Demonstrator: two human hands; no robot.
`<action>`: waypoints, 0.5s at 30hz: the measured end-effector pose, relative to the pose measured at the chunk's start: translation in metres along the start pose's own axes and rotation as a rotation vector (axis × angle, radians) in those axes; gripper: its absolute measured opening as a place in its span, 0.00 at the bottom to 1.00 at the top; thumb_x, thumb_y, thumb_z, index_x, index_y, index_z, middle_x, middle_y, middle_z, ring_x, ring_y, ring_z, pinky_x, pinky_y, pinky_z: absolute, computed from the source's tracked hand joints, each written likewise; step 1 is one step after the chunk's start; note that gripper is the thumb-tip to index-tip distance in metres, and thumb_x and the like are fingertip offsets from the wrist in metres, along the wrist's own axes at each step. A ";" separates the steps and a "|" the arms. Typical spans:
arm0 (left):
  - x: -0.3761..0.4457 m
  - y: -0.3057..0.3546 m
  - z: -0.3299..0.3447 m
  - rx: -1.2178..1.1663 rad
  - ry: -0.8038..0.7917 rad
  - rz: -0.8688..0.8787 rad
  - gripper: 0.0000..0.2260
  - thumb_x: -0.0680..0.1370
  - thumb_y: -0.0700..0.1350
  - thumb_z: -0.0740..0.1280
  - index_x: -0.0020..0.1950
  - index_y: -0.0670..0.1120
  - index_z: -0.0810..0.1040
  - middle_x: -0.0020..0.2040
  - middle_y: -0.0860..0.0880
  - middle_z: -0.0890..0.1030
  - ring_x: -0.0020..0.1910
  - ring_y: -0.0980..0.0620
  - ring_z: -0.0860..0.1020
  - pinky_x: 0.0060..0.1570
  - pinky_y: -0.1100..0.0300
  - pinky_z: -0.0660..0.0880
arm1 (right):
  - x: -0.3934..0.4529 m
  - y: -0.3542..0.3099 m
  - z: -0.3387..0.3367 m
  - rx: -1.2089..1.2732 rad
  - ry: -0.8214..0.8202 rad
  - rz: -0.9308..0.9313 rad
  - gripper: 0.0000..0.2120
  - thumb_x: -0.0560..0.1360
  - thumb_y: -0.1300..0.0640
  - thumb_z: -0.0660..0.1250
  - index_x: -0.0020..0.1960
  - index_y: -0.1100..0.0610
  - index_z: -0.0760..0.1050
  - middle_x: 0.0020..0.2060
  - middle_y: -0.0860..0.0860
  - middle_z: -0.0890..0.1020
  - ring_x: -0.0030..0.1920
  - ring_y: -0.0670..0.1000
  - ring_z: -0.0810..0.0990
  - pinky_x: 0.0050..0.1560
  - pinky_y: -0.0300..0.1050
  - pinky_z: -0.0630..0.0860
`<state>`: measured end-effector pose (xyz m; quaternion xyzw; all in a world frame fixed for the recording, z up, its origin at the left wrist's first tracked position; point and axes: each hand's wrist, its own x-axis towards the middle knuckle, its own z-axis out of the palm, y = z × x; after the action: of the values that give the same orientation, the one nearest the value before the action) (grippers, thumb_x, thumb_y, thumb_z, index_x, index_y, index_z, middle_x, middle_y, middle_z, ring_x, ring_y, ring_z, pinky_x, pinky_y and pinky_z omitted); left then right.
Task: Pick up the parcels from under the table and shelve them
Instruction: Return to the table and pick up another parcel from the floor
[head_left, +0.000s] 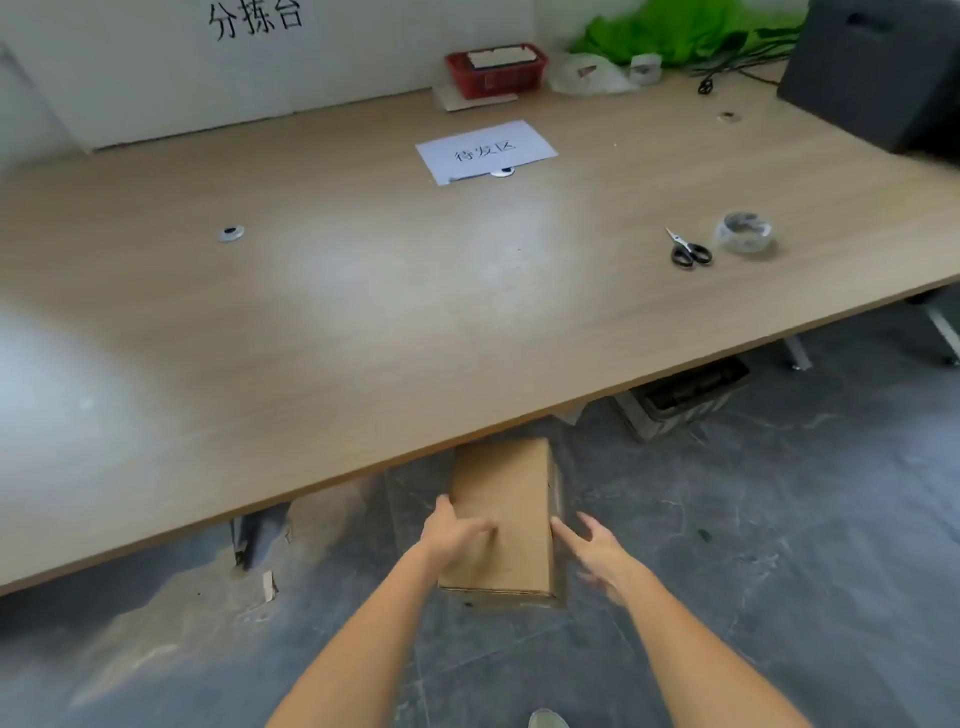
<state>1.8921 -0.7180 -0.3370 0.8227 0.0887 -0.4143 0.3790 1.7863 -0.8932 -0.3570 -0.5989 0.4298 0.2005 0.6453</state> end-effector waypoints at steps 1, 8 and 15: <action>-0.012 0.008 -0.001 0.008 -0.011 0.014 0.41 0.73 0.52 0.70 0.78 0.43 0.50 0.75 0.43 0.64 0.72 0.43 0.65 0.69 0.53 0.65 | -0.016 -0.004 -0.004 0.039 -0.035 0.035 0.39 0.73 0.44 0.68 0.77 0.53 0.54 0.73 0.56 0.65 0.70 0.57 0.67 0.66 0.53 0.70; -0.085 0.049 0.008 0.123 -0.105 0.159 0.45 0.70 0.61 0.70 0.78 0.48 0.50 0.75 0.44 0.60 0.72 0.42 0.64 0.71 0.48 0.63 | -0.100 -0.001 -0.015 0.250 0.071 -0.027 0.40 0.68 0.45 0.73 0.73 0.55 0.60 0.64 0.56 0.75 0.62 0.56 0.75 0.64 0.55 0.73; -0.149 0.059 0.028 0.234 -0.347 0.247 0.47 0.68 0.67 0.68 0.78 0.53 0.46 0.76 0.46 0.59 0.73 0.43 0.63 0.71 0.45 0.61 | -0.181 0.018 -0.021 0.388 0.214 -0.123 0.51 0.50 0.38 0.80 0.67 0.51 0.62 0.60 0.55 0.76 0.59 0.57 0.76 0.63 0.59 0.74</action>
<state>1.8063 -0.7531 -0.2030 0.7822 -0.1273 -0.5073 0.3385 1.6660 -0.8628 -0.2219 -0.5066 0.4889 0.0095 0.7100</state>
